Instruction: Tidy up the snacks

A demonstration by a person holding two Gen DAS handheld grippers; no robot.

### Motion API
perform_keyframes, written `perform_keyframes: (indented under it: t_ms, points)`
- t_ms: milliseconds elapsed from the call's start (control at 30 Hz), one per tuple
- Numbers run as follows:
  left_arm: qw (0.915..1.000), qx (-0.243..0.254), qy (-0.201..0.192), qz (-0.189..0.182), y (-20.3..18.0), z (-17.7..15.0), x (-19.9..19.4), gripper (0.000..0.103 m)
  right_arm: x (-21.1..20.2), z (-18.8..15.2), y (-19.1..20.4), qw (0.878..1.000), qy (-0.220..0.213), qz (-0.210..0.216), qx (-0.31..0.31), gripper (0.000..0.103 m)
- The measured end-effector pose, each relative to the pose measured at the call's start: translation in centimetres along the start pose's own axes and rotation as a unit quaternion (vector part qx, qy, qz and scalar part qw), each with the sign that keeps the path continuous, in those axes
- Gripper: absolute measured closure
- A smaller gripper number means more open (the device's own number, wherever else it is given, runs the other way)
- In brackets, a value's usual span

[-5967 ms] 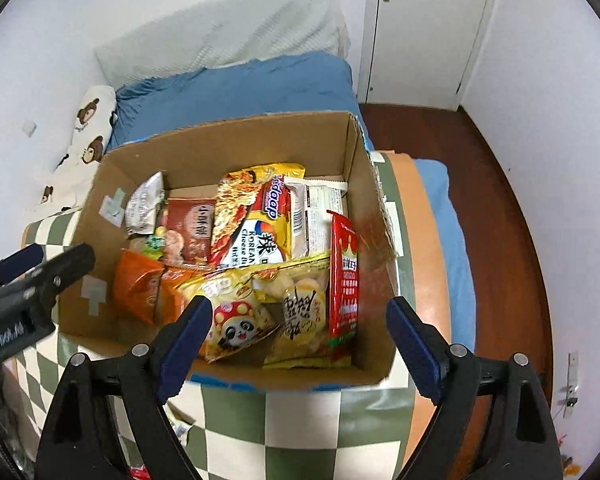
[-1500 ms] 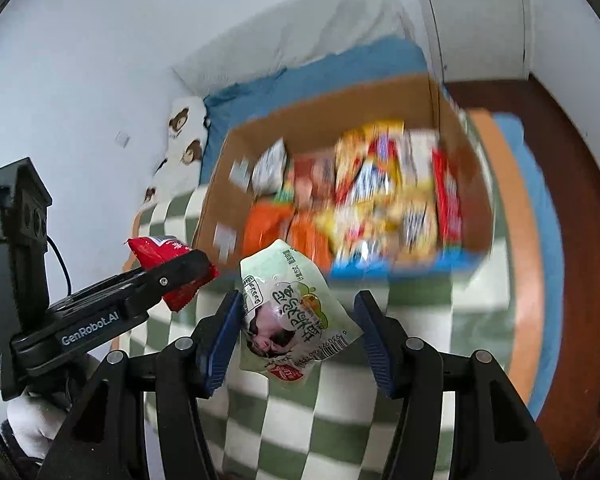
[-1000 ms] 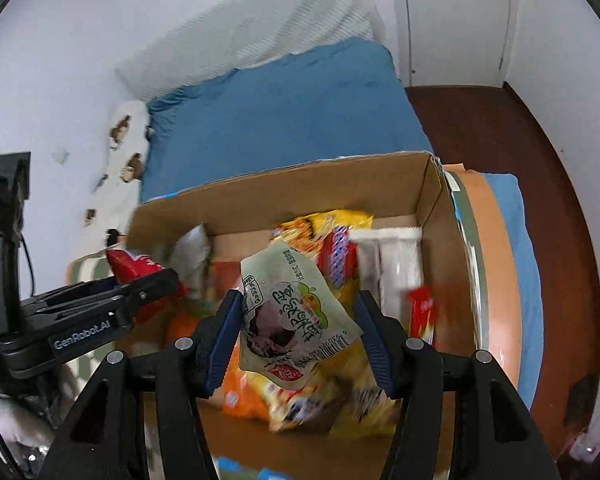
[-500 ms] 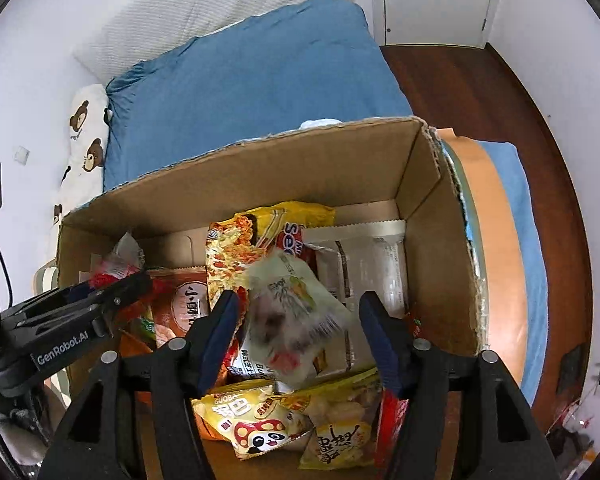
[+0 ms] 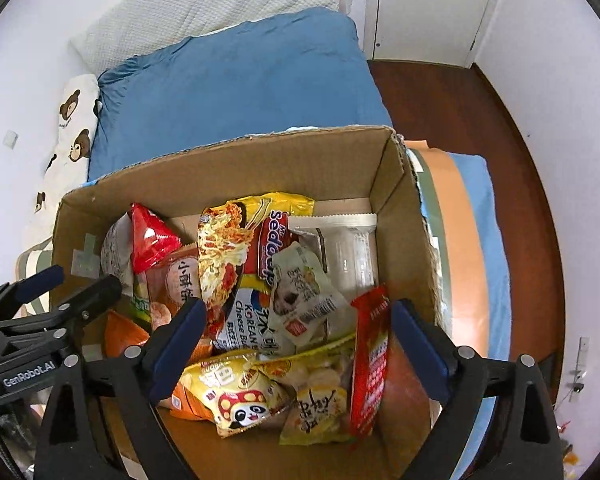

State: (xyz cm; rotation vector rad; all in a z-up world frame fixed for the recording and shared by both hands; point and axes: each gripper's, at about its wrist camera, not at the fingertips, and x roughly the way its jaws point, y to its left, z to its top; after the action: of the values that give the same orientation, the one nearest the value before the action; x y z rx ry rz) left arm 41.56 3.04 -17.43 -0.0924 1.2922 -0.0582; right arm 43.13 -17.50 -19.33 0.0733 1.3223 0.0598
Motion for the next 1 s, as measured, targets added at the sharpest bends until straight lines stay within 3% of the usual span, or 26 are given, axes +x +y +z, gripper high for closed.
perform_keyframes:
  t_ms: [200, 433, 733, 1000]
  points:
    - [0.9994, -0.003, -0.030, 0.014, -0.1, -1.7, -2.8, 0.004, -2.4, -1.5, 0.3, 1.000, -0.020, -0.003, -0.008, 0.007]
    - [0.9948, -0.011, -0.095, 0.035, -0.1, -5.3, -8.1, 0.004, -7.5, -4.8, 0.3, 0.997, -0.073, -0.006, -0.013, 0.007]
    - [0.9836, -0.011, -0.174, 0.044, -0.7, -13.5, -15.8, 0.004, -15.9, -12.7, 0.6, 0.988, -0.148, -0.003, -0.036, 0.007]
    - [0.9764, -0.009, -0.212, 0.041, -1.3, -19.7, -20.9, 0.004, -23.1, -20.8, 1.0, 0.978, -0.201, 0.003, -0.056, 0.006]
